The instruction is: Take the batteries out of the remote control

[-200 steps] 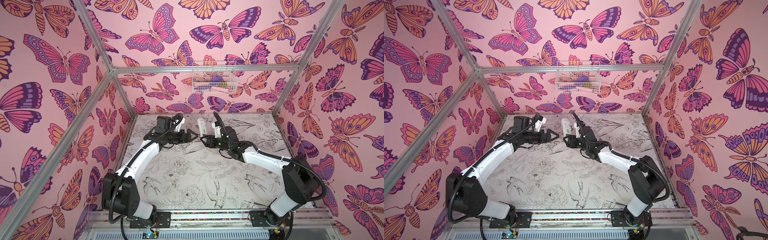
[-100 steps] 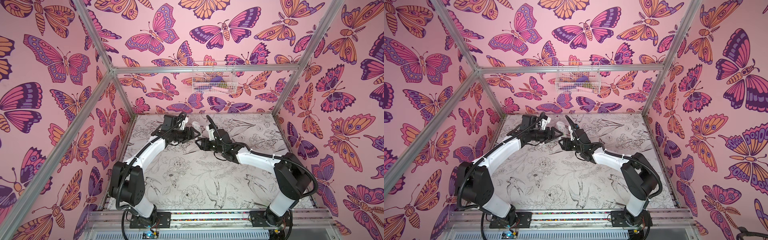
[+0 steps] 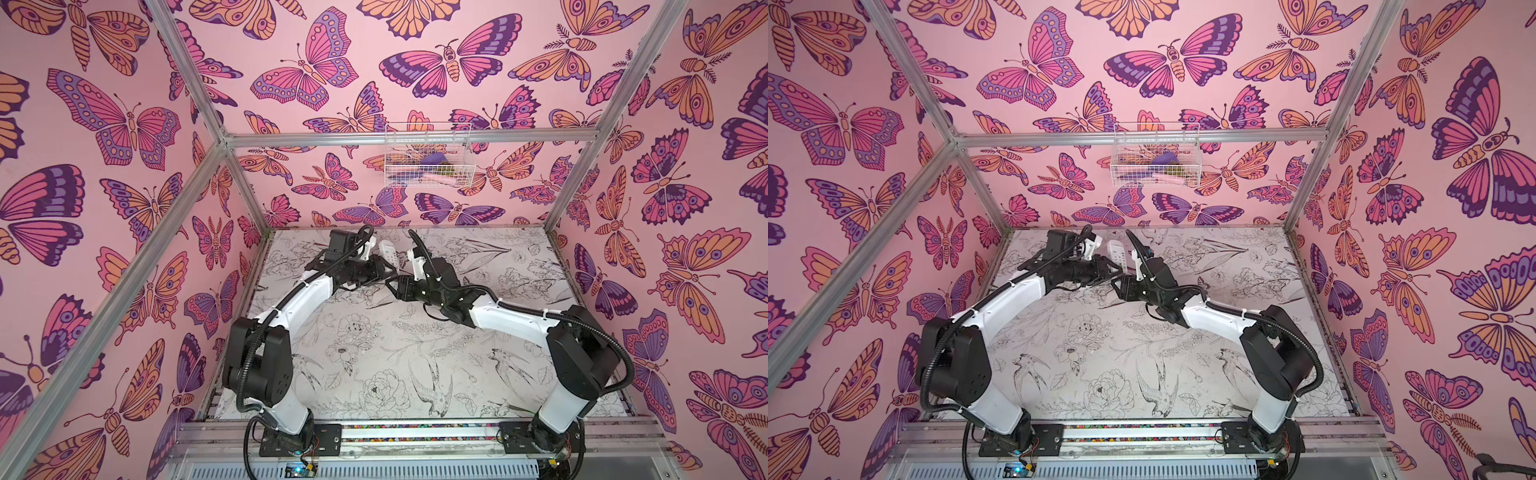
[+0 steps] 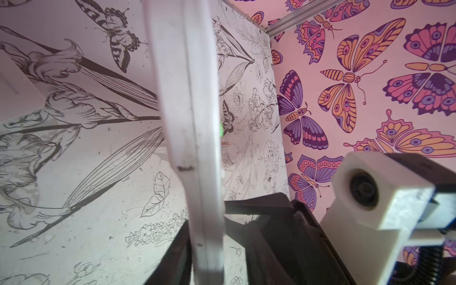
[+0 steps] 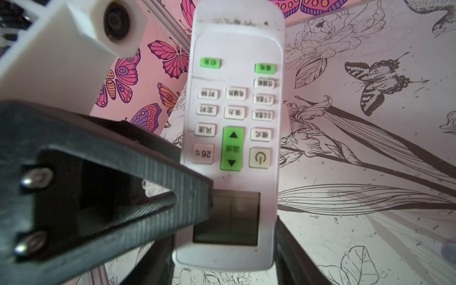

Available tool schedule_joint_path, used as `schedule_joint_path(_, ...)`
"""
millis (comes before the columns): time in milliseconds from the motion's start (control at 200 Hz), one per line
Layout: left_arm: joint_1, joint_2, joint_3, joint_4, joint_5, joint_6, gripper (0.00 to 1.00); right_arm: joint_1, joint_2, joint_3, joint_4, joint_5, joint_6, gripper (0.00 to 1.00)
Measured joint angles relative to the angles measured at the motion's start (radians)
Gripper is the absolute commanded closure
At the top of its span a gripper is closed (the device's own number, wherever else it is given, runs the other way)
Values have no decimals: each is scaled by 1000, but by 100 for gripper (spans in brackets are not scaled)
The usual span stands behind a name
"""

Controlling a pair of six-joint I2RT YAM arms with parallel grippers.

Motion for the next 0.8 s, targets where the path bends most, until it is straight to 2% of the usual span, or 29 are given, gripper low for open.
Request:
schedule_joint_path(160,0,-3,-7,1,-26,24,84,3,2,2,1,7,-4,44)
schedule_joint_path(346,0,-32,-10,-29,-60,102,95,10,0,-3,11,7,0,25)
schedule_joint_path(461,0,-40,10,-81,-103,187,96,10,-29,-38,10,6,0,20)
schedule_joint_path(626,0,-42,130,-192,-205,402,97,10,-217,-202,-16,40,4,17)
schedule_joint_path(797,-11,-100,188,-205,-341,765,96,-27,-433,-331,-89,62,48,16)
